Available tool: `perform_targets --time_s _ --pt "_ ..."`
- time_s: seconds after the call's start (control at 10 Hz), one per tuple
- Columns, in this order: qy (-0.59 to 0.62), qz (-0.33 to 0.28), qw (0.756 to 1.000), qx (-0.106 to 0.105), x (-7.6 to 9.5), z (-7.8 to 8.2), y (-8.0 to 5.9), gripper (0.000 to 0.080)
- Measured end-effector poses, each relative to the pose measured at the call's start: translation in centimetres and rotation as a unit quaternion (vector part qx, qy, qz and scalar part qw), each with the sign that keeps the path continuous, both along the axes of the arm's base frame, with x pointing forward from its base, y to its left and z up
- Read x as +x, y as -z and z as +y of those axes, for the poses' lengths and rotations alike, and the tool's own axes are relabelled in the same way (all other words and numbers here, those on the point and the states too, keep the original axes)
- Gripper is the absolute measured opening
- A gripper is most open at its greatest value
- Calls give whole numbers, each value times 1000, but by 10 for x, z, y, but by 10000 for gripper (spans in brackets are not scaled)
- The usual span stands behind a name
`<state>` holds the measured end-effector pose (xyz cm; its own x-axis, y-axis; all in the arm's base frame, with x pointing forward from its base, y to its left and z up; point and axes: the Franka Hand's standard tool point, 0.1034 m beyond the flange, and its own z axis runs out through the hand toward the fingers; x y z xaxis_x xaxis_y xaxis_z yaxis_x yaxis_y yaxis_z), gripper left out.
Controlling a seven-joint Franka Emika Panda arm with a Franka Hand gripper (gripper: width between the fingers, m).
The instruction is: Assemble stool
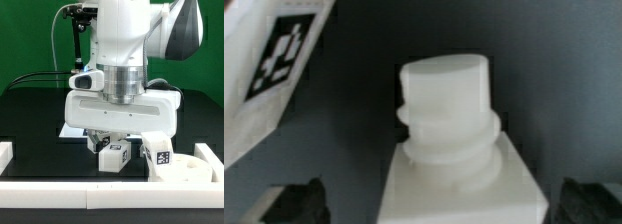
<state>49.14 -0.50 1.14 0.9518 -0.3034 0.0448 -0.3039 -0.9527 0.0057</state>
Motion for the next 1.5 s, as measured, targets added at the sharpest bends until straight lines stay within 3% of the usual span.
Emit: perform_targets --time_s 0.1,0.2,0.3,0.4,0.7,0.9,1.0,1.3,1.4,1.5 --pt "0 0 1000 0 0 0 0 505" --pt "0 0 1000 0 0 0 0 505" --pt "0 0 1000 0 0 0 0 367" --pt "-1 0 1000 1 0 -1 -1 321" --pt "-17 1 1000 17 -5 -24 -38 322" --pt "-107 -4 994 19 -23 -55 -59 322" --pt "-119 -2 993 21 -36 -67 -62 321" --pt "-125 1 992 21 -39 -66 -62 323" --pt "-124 2 992 20 -41 -67 -59 323" --pt "-112 -1 994 11 -52 -77 -47 323"
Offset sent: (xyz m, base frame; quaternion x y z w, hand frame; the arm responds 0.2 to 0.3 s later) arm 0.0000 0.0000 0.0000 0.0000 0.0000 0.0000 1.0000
